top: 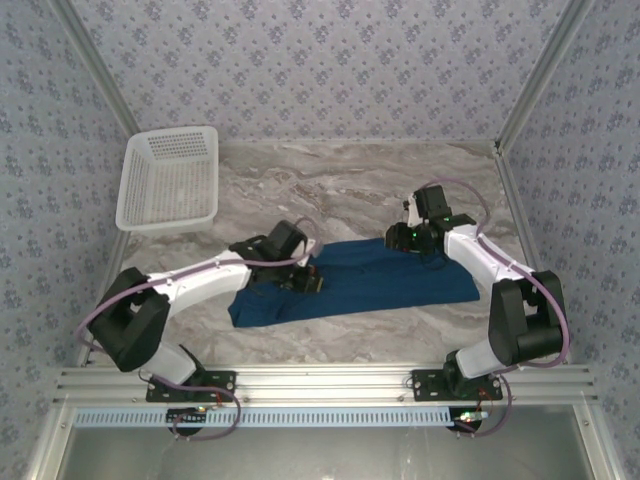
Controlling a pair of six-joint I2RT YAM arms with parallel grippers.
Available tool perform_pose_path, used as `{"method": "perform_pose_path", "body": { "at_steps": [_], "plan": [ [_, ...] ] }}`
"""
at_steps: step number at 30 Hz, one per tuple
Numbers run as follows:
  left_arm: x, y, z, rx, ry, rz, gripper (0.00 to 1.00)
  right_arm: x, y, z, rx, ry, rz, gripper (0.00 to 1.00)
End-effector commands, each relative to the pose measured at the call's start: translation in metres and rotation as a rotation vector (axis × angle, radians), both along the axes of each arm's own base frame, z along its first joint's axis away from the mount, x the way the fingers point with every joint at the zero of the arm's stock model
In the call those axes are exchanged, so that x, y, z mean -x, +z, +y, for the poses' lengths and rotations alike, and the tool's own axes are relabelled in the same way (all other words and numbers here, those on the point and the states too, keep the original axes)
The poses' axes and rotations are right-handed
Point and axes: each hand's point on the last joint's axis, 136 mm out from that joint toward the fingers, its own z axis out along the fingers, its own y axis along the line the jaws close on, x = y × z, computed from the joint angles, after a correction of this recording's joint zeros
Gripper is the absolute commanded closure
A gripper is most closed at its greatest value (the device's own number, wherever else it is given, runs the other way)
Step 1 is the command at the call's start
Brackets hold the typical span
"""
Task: Fold the inside-out t-shirt
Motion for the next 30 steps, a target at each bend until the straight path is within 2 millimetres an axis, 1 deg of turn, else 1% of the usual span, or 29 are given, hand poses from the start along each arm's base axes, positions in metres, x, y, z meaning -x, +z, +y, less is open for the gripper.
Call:
{"method": "perform_pose_path", "body": {
  "at_steps": [1,3,4,6,8,10,12,14,15,16,17,19,21,22,24,25,26,28,30],
  "plan": [
    [0.02,0.001,-0.027,0.037,-0.084,0.057,0.83,0.003,0.006,-0.005,0.019,0.008,-0.001,0.52],
    [0.03,0.004,-0.033,0.059,-0.13,0.083,0.73,0.004,0.005,-0.005,0.018,0.009,0.001,0.52],
    [0.031,0.006,-0.032,0.06,-0.144,0.084,0.69,0.005,0.005,-0.005,0.019,0.009,0.003,0.52],
    [0.03,0.015,-0.026,0.043,-0.165,0.047,0.62,0.003,0.005,-0.006,0.025,0.005,-0.008,0.52],
    [0.02,0.024,-0.014,0.027,-0.143,0.003,0.59,0.003,0.007,-0.002,0.02,0.013,-0.017,0.52],
    [0.004,0.03,0.005,0.022,-0.065,-0.028,0.58,0.007,0.011,0.011,0.001,0.051,-0.034,0.52],
    [-0.021,0.028,0.035,0.014,0.08,-0.042,0.56,0.012,0.014,0.034,-0.032,0.114,-0.056,0.52],
    [-0.048,0.02,0.069,0.001,0.252,-0.037,0.55,0.018,0.013,0.059,-0.082,0.179,-0.067,0.52],
    [-0.059,0.015,0.082,-0.002,0.316,-0.03,0.54,0.02,0.012,0.07,-0.094,0.209,-0.065,0.52],
    [-0.071,0.01,0.097,-0.022,0.381,-0.031,0.54,0.021,0.009,0.078,-0.088,0.23,-0.061,0.52],
    [-0.08,0.006,0.11,-0.049,0.424,-0.031,0.54,0.02,0.007,0.08,-0.066,0.231,-0.055,0.52],
    [-0.094,-0.002,0.134,-0.131,0.497,-0.03,0.53,0.02,-0.001,0.077,-0.023,0.216,-0.02,0.52],
    [-0.101,-0.009,0.156,-0.191,0.558,-0.04,0.51,0.021,-0.005,0.073,-0.009,0.199,0.011,0.52],
    [-0.103,-0.011,0.165,-0.209,0.584,-0.033,0.5,0.021,-0.007,0.07,-0.001,0.193,0.018,0.52],
    [-0.104,-0.017,0.179,-0.222,0.62,-0.021,0.47,0.022,-0.008,0.065,0.01,0.185,0.028,0.52],
    [-0.105,-0.021,0.186,-0.228,0.643,-0.017,0.45,0.023,-0.012,0.06,0.024,0.167,0.038,0.52],
    [-0.106,-0.025,0.19,-0.221,0.658,-0.002,0.44,0.022,-0.015,0.054,0.04,0.148,0.051,0.52],
    [-0.108,-0.032,0.189,-0.19,0.661,0.034,0.43,0.02,-0.023,0.041,0.055,0.095,0.083,0.52],
    [-0.111,-0.037,0.19,-0.202,0.66,0.047,0.43,0.022,-0.029,0.035,0.04,0.07,0.116,0.53]
  ]
}}
